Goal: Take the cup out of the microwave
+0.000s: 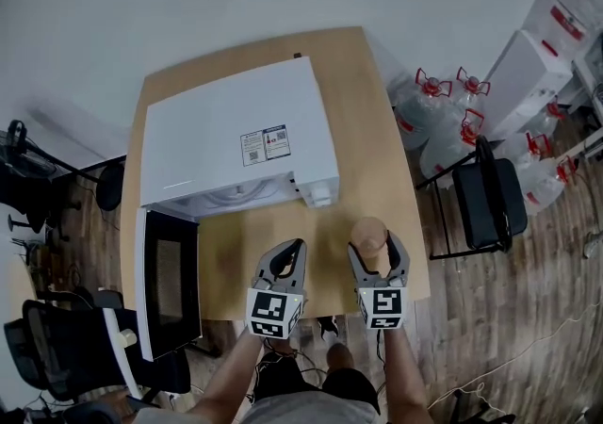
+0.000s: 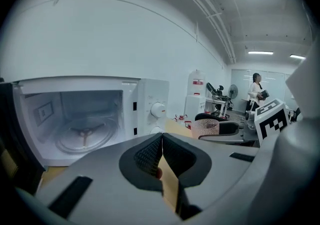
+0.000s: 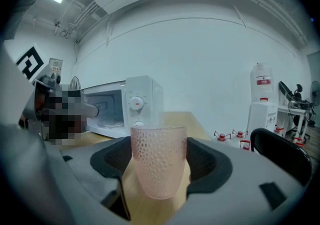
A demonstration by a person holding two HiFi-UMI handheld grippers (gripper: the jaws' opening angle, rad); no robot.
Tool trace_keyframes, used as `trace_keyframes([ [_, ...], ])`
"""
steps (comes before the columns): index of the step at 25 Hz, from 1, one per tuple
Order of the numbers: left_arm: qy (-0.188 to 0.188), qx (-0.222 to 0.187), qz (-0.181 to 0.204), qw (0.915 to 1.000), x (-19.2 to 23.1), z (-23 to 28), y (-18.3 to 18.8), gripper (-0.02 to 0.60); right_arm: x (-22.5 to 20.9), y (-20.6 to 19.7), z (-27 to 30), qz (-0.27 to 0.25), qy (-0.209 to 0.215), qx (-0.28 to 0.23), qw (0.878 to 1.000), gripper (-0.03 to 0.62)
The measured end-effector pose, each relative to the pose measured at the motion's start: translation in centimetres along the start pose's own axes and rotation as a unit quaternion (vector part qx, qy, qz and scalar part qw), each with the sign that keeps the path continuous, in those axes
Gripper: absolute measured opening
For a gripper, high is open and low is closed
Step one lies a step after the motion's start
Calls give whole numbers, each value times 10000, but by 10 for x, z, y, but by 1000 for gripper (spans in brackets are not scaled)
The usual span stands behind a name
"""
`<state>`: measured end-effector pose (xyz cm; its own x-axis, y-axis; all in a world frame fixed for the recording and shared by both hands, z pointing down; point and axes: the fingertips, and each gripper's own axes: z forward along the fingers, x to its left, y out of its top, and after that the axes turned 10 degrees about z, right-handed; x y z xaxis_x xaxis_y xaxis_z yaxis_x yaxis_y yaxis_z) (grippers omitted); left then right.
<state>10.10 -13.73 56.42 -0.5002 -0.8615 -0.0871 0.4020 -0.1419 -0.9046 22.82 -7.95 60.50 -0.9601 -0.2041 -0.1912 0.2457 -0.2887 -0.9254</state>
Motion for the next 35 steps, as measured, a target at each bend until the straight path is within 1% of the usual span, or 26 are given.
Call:
trace_keyframes([
  [7,-261,163,89,9995,-21,20,-13,23,-28,-26,1,161,-245,121,9995,350],
  [15,-406,319,149,9986,-37,31,-23,23,-46,-42,0,167,-445,75,9988,351],
  [19,-427,356,174,9983,-40,33,-27,23,-47,-44,-4,215,-467,6,9987,351],
  [26,-461,343,200,9981,-46,29,-26,23,-45,-48,-11,300,-465,47,9985,351],
  [35,-414,174,258,9987,-46,18,-9,23,-42,-29,-23,250,-450,-78,9986,351],
])
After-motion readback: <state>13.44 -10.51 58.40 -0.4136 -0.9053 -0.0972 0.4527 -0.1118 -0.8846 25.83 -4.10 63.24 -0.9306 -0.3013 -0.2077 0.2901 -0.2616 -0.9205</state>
